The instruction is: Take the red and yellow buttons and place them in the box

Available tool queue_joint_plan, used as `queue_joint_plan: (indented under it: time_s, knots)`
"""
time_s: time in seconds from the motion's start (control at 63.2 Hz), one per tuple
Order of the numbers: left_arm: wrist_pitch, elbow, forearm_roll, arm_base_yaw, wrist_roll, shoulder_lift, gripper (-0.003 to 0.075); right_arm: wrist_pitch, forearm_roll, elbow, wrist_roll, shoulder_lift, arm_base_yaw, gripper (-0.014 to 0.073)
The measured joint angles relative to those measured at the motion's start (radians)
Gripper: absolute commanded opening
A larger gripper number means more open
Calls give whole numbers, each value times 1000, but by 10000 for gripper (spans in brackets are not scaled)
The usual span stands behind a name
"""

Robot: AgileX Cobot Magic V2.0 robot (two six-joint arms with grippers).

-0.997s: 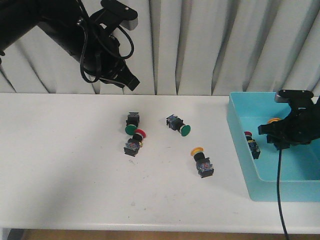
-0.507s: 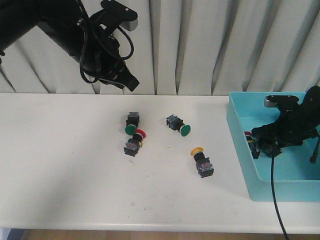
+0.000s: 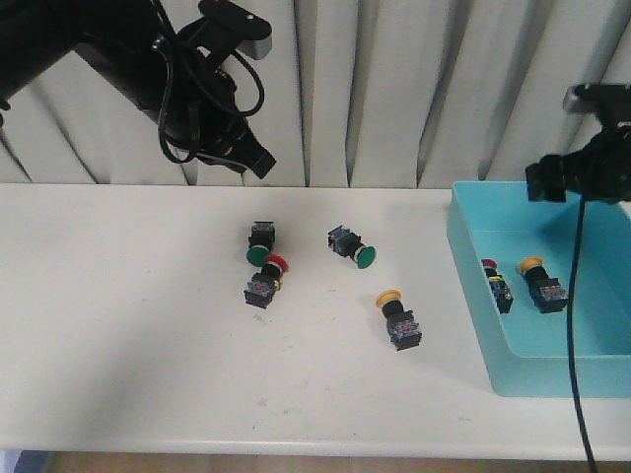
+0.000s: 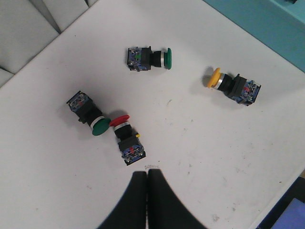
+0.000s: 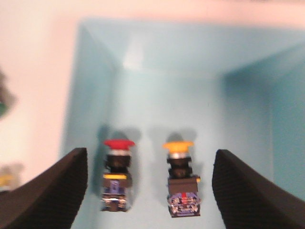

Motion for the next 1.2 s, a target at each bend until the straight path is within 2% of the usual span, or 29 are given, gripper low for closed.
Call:
queue_joint_plan:
  time_s: [0.174,0.332,0.475,0.586,0.681,0.902,0.982,1.203]
  knots:
    - [-7,0,0,0,0,0,3,27,90,0,-50,-202,0,434]
    - [-16,0,0,0,0,0,3,68,200,0,-132,-377,0,314]
    - [-18,0,-14,0,0,0,3,117,315,3,-207,-515,0,150]
    - [-19,0,-40,0,0,0,3,95,386,96,-257,-614,0,-16]
    - [-21,0,-56,0,0,0,3,18,421,231,-322,-701,0,-8]
    - [-40,0,-77,0,0,0,3,-276,485,543,-403,-895,0,-6]
    - [-42,0,-78,0,0,0,3,-361,511,601,-405,-942,0,-6]
    - [-42,0,-79,0,-6,0,3,-486,551,653,-406,-985,30,-6]
